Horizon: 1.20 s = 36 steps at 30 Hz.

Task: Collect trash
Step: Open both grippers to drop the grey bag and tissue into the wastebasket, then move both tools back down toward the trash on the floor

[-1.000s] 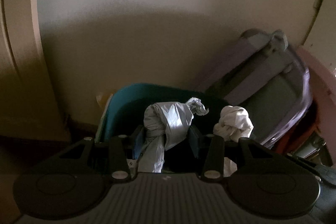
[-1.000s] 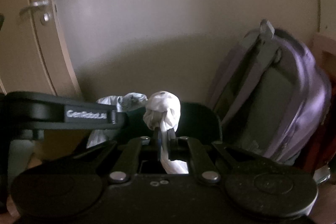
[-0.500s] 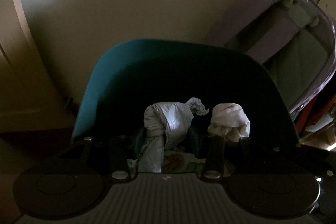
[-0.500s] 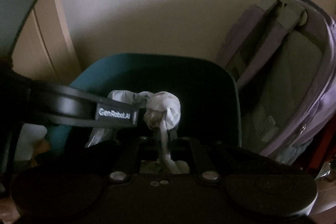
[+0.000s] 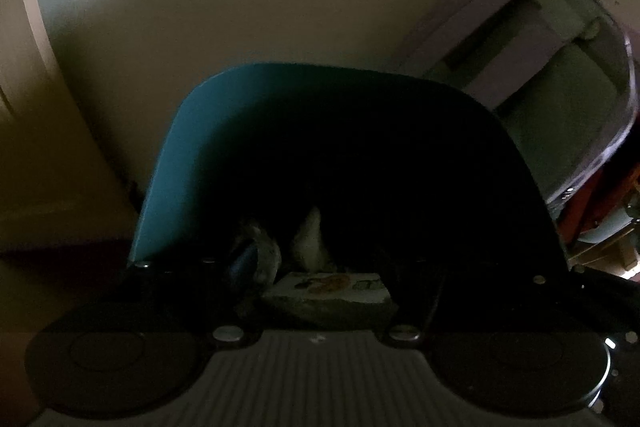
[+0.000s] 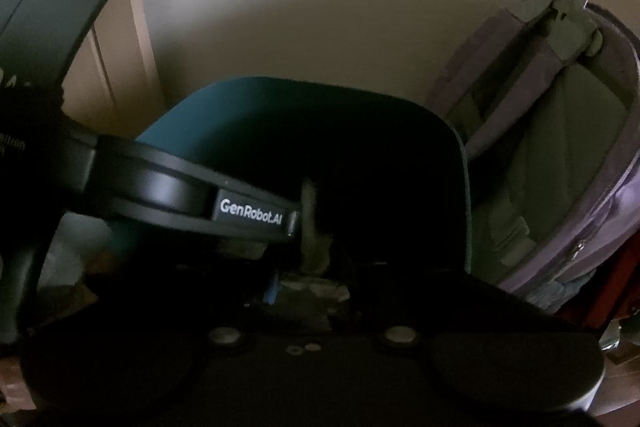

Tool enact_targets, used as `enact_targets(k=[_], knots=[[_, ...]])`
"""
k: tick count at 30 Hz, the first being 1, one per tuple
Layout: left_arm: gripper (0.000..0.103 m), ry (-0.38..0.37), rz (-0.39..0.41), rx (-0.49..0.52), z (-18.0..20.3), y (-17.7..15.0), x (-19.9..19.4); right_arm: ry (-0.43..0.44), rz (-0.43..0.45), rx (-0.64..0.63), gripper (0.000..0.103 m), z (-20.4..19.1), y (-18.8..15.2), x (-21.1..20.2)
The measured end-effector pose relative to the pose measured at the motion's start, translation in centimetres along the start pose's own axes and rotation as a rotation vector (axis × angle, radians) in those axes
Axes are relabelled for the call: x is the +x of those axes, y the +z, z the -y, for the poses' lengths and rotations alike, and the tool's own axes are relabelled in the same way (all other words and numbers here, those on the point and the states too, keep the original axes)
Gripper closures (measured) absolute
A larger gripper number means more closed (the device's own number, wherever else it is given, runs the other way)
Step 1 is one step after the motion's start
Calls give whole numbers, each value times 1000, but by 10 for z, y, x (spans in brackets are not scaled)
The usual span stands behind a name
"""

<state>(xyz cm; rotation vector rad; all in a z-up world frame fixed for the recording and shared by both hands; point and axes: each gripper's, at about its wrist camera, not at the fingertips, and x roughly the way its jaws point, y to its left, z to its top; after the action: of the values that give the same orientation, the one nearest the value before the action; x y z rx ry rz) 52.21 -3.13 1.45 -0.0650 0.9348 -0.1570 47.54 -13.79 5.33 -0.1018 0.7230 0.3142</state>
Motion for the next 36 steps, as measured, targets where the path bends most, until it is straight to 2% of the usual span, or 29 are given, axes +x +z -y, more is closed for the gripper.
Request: enact_targets(k=[4, 9, 16, 24, 29, 31, 36], knots=[[29, -17, 38, -10, 0, -6, -22, 0, 24, 9, 64, 3, 1, -16], [29, -15, 71, -7, 6, -13, -51, 3, 58, 25, 59, 4, -1, -50], [29, -34, 119, 24, 14, -39, -113, 28, 109, 62, 53, 7, -15, -104], [29, -46, 148, 79, 11, -92, -172, 58, 128, 73, 50, 2, -54, -151], [29, -56, 135, 116, 8, -135, -190, 83, 120, 68, 46, -5, -88, -175], [23, -60, 131, 126, 6, -152, -195, 88, 116, 59, 44, -8, -103, -183], [23, -45, 102, 166, 1, -193, -194, 111, 94, 72, 40, -10, -139, -189]])
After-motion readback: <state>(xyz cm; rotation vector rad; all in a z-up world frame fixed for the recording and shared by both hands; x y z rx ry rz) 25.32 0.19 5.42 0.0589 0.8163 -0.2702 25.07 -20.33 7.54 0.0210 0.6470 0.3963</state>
